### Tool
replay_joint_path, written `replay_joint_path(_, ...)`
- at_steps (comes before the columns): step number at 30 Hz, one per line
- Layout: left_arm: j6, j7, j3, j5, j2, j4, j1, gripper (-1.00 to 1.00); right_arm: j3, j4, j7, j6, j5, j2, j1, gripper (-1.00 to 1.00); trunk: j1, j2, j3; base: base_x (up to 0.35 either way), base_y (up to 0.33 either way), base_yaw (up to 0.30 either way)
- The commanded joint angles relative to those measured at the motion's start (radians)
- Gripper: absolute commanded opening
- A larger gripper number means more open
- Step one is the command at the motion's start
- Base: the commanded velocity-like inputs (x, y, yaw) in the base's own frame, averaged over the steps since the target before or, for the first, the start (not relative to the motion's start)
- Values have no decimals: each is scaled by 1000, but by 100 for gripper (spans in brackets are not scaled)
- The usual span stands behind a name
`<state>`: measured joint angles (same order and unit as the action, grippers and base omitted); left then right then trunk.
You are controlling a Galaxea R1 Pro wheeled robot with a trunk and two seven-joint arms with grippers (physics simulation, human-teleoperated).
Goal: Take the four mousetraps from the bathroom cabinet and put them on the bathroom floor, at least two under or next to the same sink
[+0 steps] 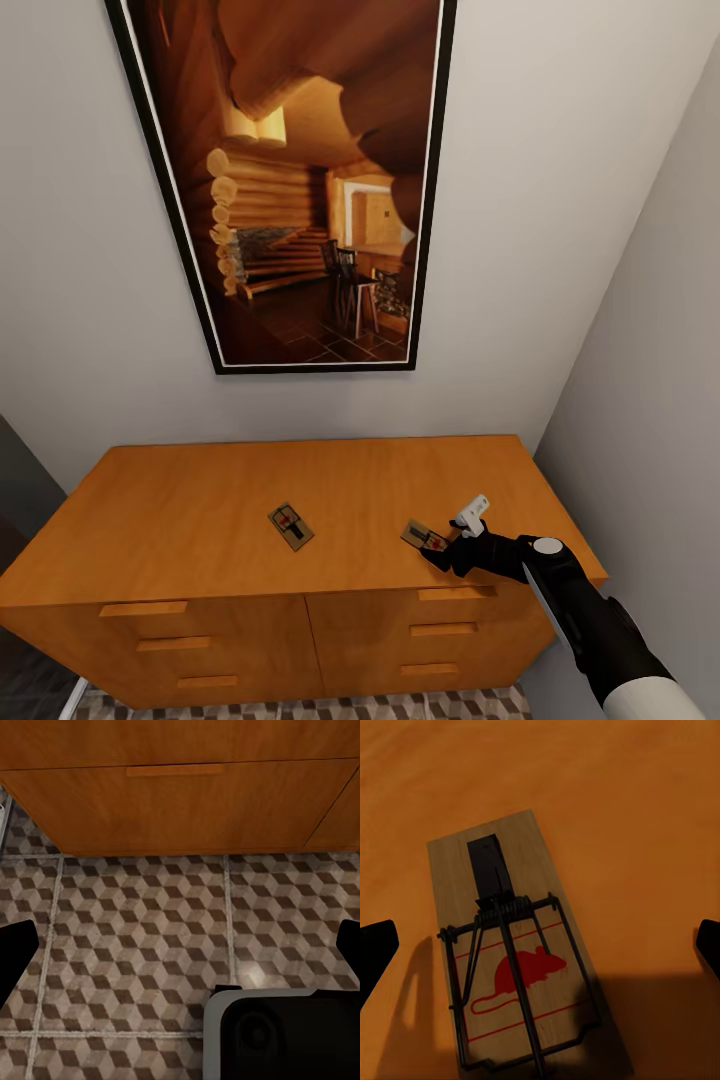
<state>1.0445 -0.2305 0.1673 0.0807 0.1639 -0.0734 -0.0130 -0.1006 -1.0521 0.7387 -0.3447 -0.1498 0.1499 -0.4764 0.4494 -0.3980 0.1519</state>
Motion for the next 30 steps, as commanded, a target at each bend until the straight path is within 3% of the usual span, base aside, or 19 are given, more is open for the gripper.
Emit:
replay_joint_path(1, 3, -10, 3, 8, 0, -2, 1, 100, -1, -2, 4, -4, -7, 0, -1, 100, 1, -2, 2, 0, 2, 0)
replay_joint_path(30, 3, -10, 3, 8, 0, -1, 1, 100, -1, 0, 4, -4, -7, 0, -1, 100, 1, -2, 2, 0, 0, 0)
